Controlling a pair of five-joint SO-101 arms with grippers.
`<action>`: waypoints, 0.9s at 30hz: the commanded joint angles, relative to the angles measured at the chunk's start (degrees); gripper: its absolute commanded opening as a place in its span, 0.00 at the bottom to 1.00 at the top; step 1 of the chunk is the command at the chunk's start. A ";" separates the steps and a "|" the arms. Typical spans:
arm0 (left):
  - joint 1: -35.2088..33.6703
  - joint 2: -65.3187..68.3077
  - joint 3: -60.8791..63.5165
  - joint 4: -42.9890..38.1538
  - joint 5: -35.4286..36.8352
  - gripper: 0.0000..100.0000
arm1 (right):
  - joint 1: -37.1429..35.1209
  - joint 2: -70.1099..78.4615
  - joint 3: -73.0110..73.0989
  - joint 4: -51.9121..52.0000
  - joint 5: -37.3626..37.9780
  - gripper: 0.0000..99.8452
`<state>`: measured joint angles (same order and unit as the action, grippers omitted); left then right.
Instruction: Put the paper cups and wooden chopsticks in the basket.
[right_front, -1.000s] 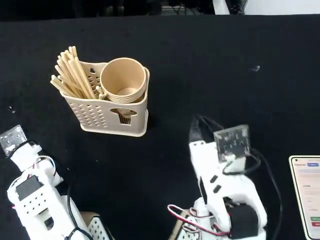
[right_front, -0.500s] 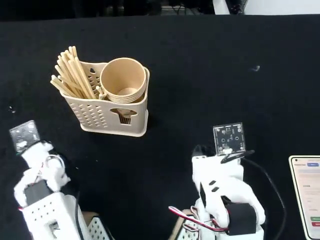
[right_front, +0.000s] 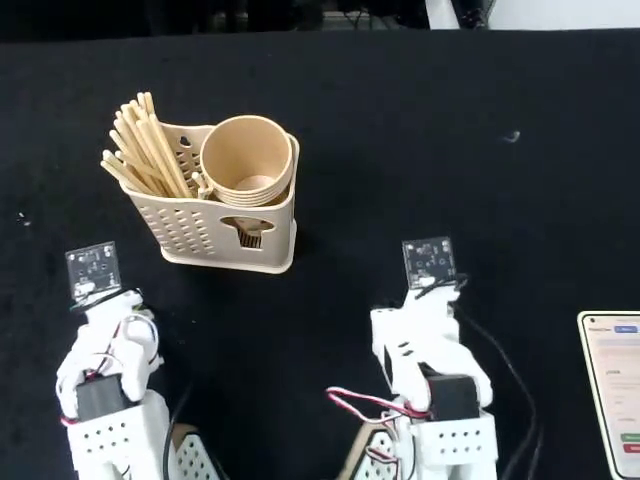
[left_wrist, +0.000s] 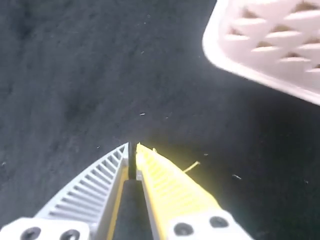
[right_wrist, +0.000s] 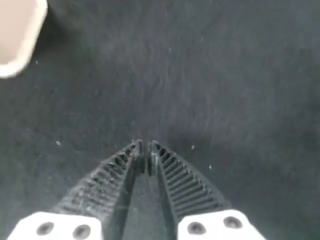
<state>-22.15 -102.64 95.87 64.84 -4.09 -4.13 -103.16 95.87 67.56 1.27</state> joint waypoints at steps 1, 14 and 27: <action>3.82 -1.67 1.45 -0.09 -0.09 0.03 | 0.53 -4.35 0.66 -0.97 -4.84 0.03; 3.82 -1.67 1.45 7.91 0.00 0.03 | 0.53 -4.26 0.75 6.59 -8.35 0.03; 4.18 -1.67 1.45 8.00 12.22 0.03 | 0.26 -4.26 0.75 6.59 -8.35 0.03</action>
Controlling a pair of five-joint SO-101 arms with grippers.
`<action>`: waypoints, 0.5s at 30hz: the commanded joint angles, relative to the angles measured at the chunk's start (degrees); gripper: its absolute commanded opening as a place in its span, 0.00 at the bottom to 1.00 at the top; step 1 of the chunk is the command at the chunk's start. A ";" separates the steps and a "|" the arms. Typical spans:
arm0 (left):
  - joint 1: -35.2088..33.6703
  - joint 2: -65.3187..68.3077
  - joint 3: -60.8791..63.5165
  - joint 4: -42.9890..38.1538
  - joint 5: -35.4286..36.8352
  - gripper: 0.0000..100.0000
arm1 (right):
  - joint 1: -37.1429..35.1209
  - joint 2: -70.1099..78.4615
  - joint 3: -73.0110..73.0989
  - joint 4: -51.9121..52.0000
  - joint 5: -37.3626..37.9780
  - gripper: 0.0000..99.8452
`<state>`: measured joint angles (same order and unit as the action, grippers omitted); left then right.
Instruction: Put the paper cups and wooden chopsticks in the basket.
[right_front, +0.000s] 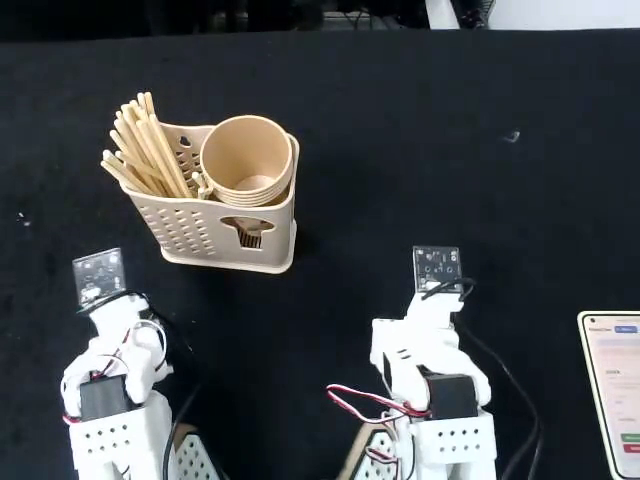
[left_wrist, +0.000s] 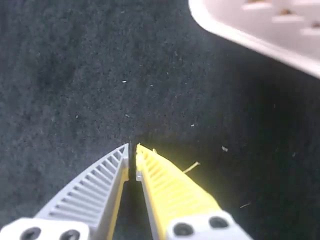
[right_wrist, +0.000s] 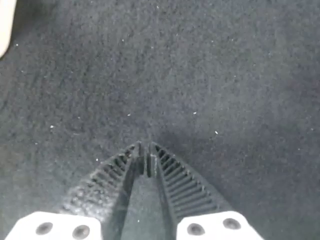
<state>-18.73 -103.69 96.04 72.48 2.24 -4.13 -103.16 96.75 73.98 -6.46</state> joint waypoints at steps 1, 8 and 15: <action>0.75 -0.62 1.27 0.35 5.63 0.03 | 0.26 -4.26 -0.13 0.18 -0.62 0.03; 0.40 -0.62 1.27 0.35 4.22 0.03 | 0.26 -4.26 -0.13 0.18 -0.62 0.03; 0.31 -0.62 1.27 0.35 4.22 0.03 | 0.26 -4.26 -0.13 0.18 -0.62 0.03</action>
